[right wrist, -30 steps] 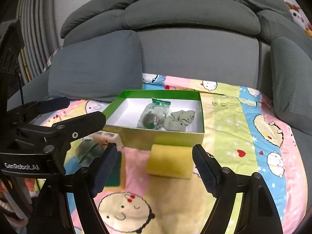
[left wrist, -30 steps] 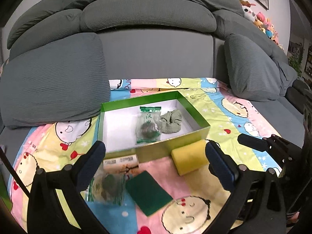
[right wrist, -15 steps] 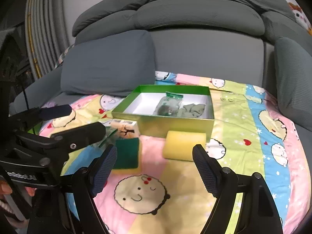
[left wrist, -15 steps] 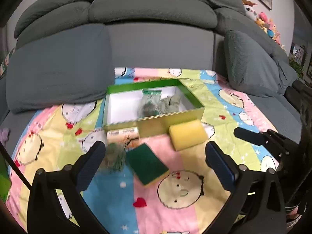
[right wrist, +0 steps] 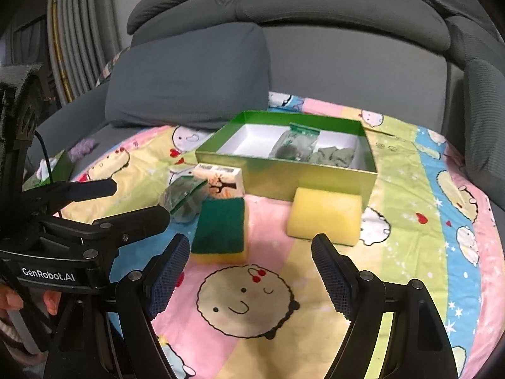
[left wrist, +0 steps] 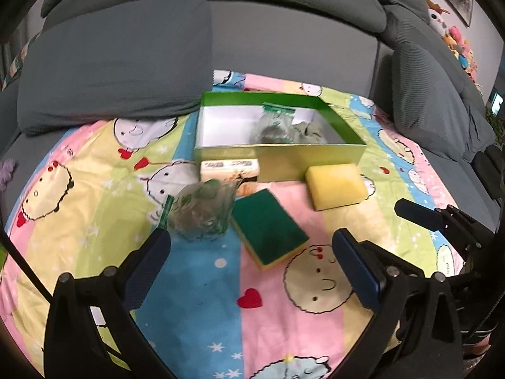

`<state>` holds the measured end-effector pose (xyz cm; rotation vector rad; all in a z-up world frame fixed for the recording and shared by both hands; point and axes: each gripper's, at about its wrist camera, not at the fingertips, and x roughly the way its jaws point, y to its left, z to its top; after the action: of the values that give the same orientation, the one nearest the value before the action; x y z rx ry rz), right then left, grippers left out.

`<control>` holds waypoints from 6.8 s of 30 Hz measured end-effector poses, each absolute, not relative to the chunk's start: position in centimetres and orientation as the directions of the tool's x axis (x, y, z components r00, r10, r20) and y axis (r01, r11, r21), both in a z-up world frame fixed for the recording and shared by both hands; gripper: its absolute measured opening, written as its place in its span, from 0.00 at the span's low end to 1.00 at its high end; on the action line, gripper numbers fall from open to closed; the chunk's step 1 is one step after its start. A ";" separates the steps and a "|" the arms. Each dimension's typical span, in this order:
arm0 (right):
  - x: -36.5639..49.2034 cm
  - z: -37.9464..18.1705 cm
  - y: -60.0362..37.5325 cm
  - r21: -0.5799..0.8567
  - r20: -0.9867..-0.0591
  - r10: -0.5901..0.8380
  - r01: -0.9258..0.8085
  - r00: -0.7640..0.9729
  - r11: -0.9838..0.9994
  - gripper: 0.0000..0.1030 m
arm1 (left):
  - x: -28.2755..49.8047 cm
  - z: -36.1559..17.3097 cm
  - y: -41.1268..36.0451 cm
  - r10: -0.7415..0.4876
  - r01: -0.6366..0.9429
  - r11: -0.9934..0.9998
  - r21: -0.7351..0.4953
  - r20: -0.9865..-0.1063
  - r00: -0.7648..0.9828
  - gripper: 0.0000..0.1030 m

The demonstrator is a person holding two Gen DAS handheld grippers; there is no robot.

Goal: Organize objects
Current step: 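Grasp the smaller clear bag with the right gripper, then lift the smaller bag and carry it toward the green box, then lower the clear bag into the green box and open the right gripper, then move the right gripper back toward the green-and-yellow scouring sponge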

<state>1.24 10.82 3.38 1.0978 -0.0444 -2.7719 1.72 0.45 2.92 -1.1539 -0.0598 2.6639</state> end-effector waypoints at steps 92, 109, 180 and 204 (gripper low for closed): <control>1.6 4.0 10.9 0.260 -0.480 -0.441 0.357 -0.759 -0.897 0.51 | 0.4 4.2 4.2 0.488 -0.382 -0.870 -0.312 -0.652 -0.581 0.77; 1.5 4.0 17.0 0.299 -0.446 -0.362 0.245 -0.818 -0.922 0.51 | -2.6 4.7 10.1 0.520 -0.475 -0.837 -0.272 -0.665 -0.536 0.77; -14.5 0.5 17.6 -0.036 -0.712 -0.027 0.074 -0.701 -0.997 0.73 | -19.4 0.4 5.1 0.369 -0.254 -0.928 -0.274 -0.780 -0.506 0.99; -3.3 3.3 17.8 0.105 -0.636 -0.080 0.017 -0.768 -0.994 0.73 | -6.3 5.7 4.1 0.216 -0.274 -0.962 -0.020 -0.671 -0.709 0.99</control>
<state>-3.34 17.81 3.28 1.0505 -0.1432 -2.9022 -6.32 4.13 5.68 -1.0372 0.1174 2.6795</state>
